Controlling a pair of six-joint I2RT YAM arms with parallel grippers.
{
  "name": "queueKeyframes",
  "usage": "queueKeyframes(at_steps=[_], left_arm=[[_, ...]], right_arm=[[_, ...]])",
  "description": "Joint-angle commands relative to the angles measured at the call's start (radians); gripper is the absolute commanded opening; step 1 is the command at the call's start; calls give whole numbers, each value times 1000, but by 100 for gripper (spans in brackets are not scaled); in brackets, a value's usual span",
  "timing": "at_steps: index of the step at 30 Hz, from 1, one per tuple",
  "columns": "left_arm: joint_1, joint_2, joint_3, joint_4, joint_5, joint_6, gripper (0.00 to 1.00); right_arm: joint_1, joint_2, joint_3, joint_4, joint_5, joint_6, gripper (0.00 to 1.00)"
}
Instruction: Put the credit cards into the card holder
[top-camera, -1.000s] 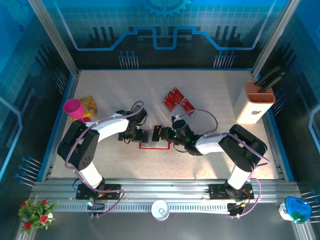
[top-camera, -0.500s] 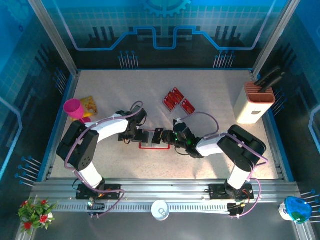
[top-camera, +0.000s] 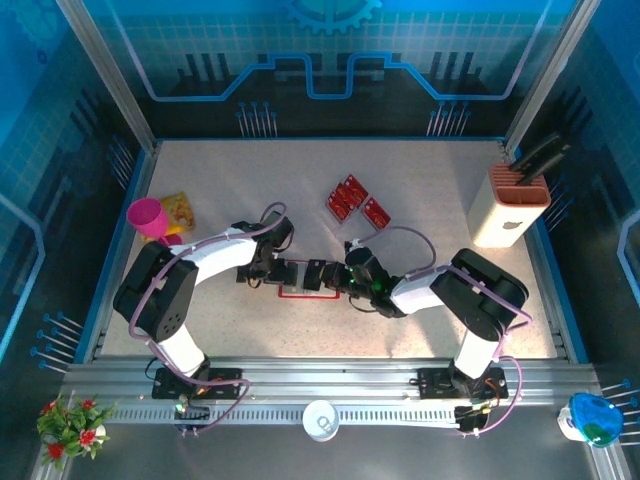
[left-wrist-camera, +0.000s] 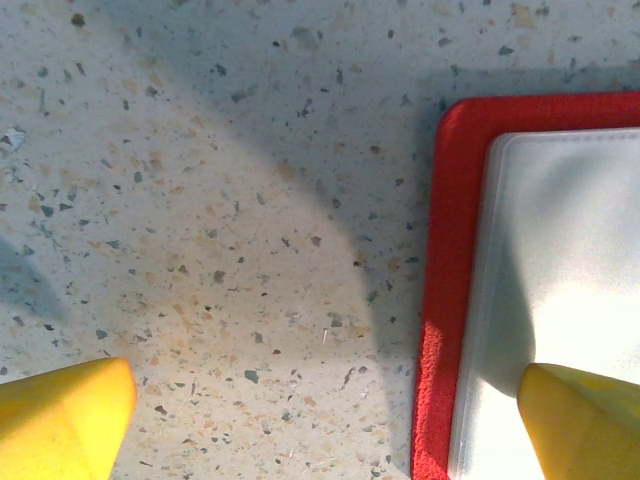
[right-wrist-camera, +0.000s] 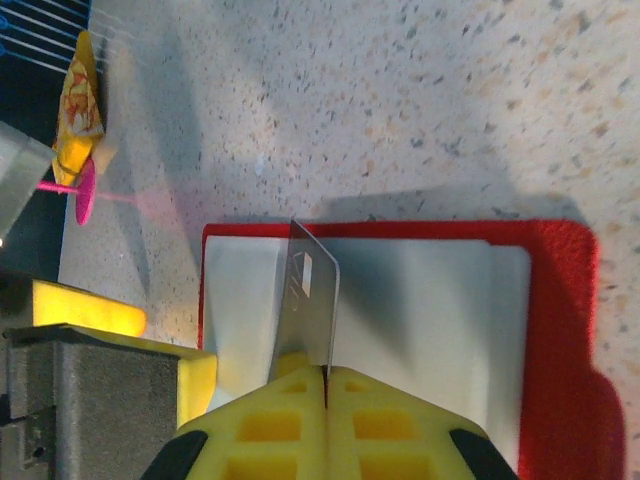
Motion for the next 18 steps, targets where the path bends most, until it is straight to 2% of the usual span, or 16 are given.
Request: queueKeyframes(at_steps=[1,18], left_arm=[[-5,8,-39,-46,-25,-4,99],[-5,6,-41,-41,-20,-5,99]], right_arm=[[23,30,29,-19,-13,-5,0],[32,-3,4,-72,-20,0,0]])
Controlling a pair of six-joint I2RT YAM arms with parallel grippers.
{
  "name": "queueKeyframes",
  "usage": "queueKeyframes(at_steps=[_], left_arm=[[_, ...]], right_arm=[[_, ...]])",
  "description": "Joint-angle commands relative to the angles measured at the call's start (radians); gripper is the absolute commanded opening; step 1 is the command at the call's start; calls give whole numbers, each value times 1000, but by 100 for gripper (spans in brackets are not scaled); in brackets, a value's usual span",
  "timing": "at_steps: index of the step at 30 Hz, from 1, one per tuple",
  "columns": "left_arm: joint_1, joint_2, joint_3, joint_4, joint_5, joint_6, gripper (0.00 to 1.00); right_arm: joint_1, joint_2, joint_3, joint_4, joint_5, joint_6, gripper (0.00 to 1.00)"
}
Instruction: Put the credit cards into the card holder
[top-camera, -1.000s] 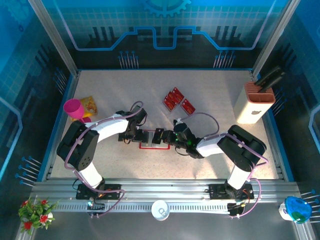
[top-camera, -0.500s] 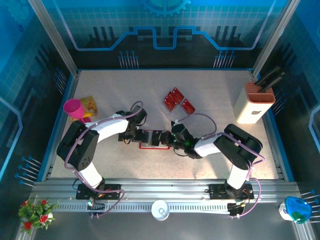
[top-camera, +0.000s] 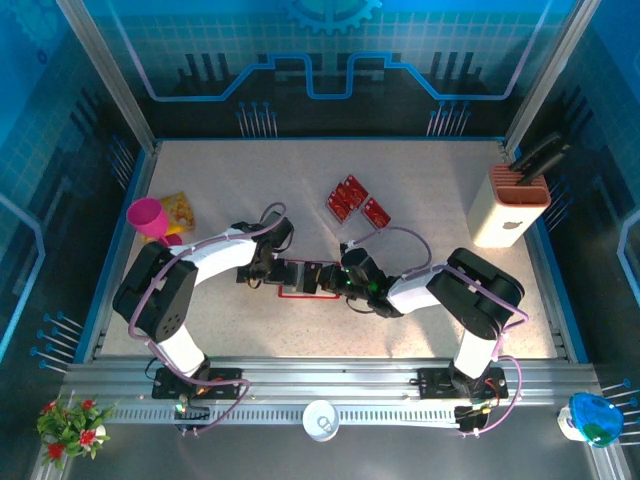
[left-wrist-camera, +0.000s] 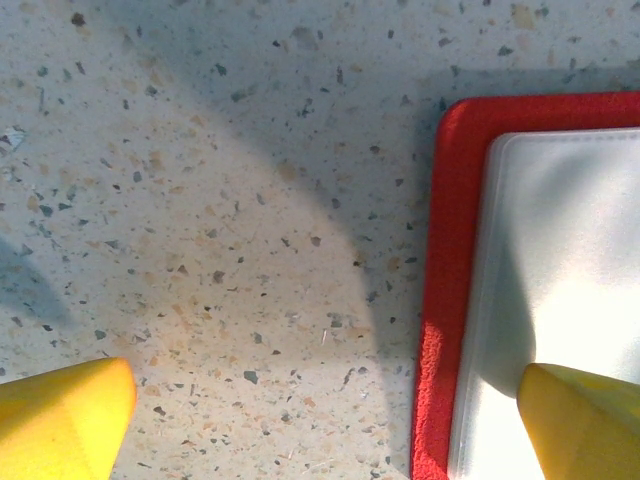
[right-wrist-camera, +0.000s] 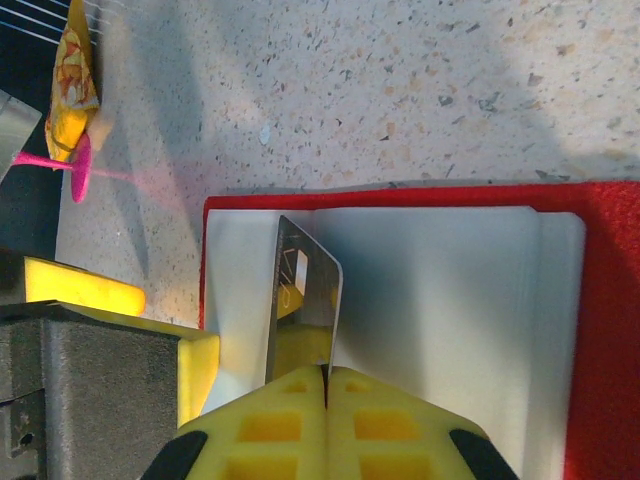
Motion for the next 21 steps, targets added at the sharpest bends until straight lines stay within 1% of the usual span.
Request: queueKeyframes(at_steps=[1,11,21], left_arm=[[-4,10,-35,-48,-21,-2,99],[-4,12,-35,-47,-19,-2,99],[-5,12,-34,-44,-18,-2,99]], right_arm=[[17,-19,-17,-51,-1,-2,0],[16,-29,-24,-80,-14,-9,0],[15,27,34,-129,-70,2,0]])
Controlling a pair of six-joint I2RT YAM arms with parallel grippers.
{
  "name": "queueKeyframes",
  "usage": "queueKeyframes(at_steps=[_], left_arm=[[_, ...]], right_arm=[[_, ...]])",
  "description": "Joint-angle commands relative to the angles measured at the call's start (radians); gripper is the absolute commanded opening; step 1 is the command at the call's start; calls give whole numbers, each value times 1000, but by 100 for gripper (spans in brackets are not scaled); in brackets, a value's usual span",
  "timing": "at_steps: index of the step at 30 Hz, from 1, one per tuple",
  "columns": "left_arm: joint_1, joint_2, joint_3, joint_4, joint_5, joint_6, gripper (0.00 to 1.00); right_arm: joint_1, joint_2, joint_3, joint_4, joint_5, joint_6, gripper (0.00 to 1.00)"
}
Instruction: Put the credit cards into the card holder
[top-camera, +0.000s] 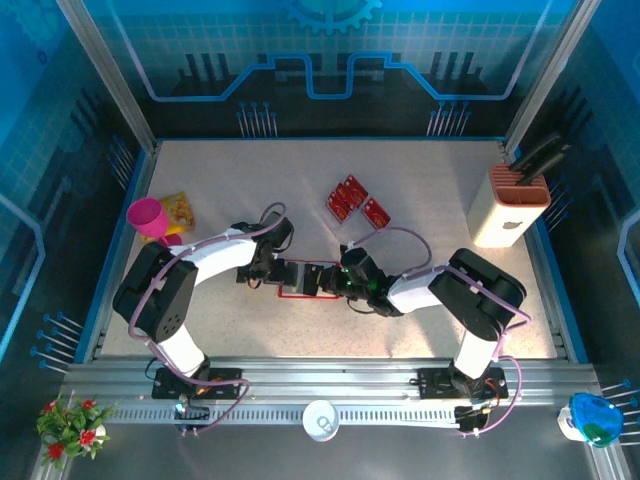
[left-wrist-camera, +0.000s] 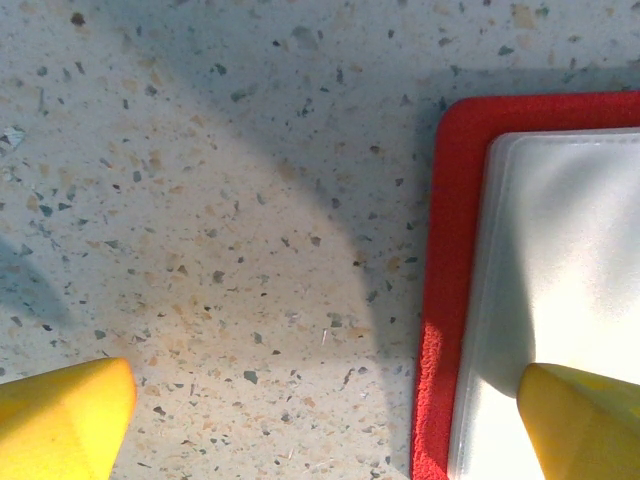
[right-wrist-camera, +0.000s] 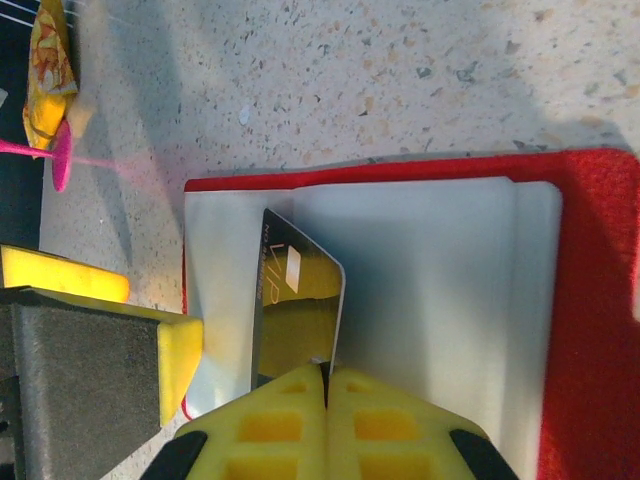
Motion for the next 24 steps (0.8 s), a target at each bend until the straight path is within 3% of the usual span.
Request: queueKeyframes(at_steps=[1,11,18,24], left_arm=[[-4,12,-35,-45,-18,-2,99],[-4,12,-35,-43,-14,0,99],[1,-11,-12,-56,7,-12,99],[44,-70,43,-73,56,-51,99]], right_arm=[[14,40,28,-74,-59,1,0],[2,108,85,-100,-126,2,0],[1,162,204,-221,-211,-67,0],[-34,51,207,-341,-210,-122,27]])
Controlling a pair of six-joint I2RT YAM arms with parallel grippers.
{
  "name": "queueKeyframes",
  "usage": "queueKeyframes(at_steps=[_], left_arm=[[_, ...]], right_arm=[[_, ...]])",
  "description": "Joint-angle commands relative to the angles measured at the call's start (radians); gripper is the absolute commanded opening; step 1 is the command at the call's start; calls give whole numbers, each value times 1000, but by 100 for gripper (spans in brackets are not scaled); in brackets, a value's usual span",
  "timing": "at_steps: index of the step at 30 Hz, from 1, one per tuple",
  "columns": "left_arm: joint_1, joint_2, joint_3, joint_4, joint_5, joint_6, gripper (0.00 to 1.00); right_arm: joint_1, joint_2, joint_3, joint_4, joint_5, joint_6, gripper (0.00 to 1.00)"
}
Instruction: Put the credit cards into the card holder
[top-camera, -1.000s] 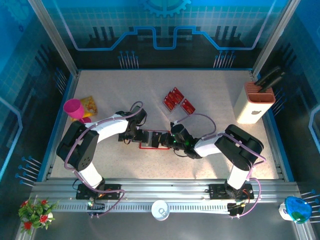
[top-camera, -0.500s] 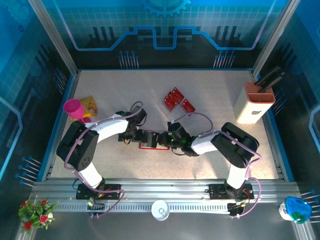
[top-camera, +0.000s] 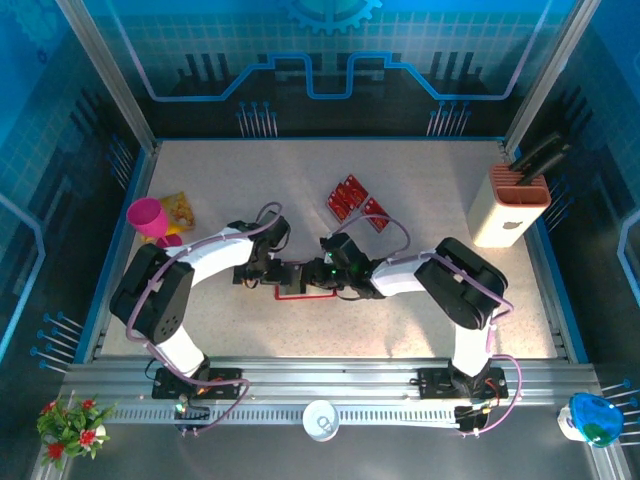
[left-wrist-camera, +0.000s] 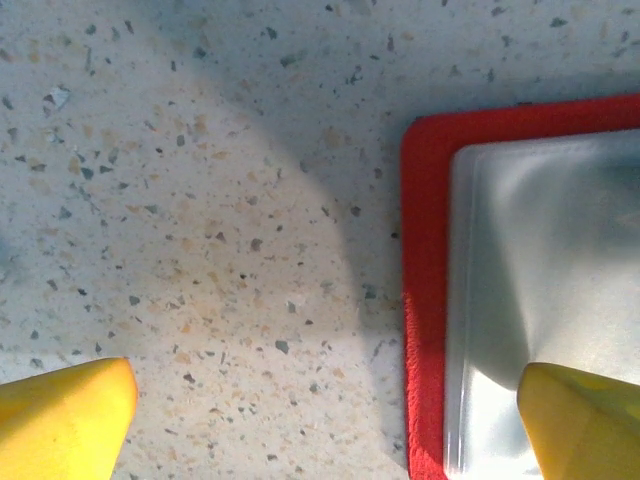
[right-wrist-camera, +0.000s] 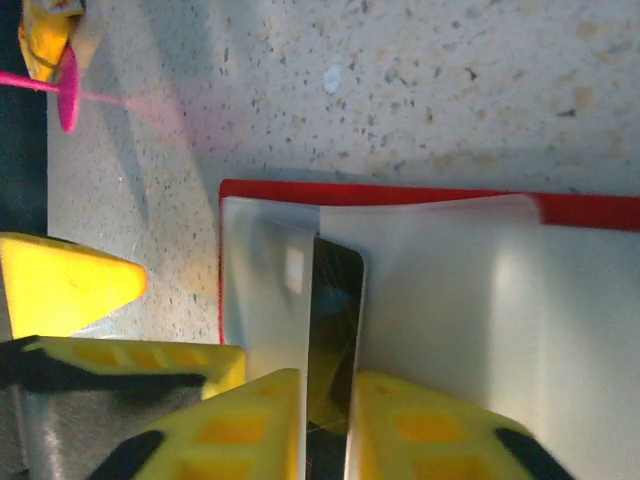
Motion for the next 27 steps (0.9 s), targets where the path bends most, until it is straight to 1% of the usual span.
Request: queueKeyframes(at_steps=[1,4,6,11,14,19,23,27], left_arm=[[32,-54,46,-29,47,-46,99],[63,-76,56,-33,58,-69,99],[80,-83,55,-39,57,-89,99],[98,-76,42,-69,42,-140,99],[98,-65,18,-67,39,-171,99],[98,-65,-19,-76,10,-201,99],[99,-69,-38,-89,-31,-207,99],[99,-47,-42,-96,-38,-209,99]], right_arm=[[-24,-73,-14,-171,-36,-54,29],[-34,-129,-6,-242,-28,-83,32],[-37,-138,21,-298,-28,-115,30],[-32,-102,140,-450,-26,-206,18],[-29,-71,200,-505,-28,-251,13],[-30,-10,291,-575,-40,-311,9],[-30,27,321,-590,-50,-326,8],[-30,64,345,-603,-67,-340,7]])
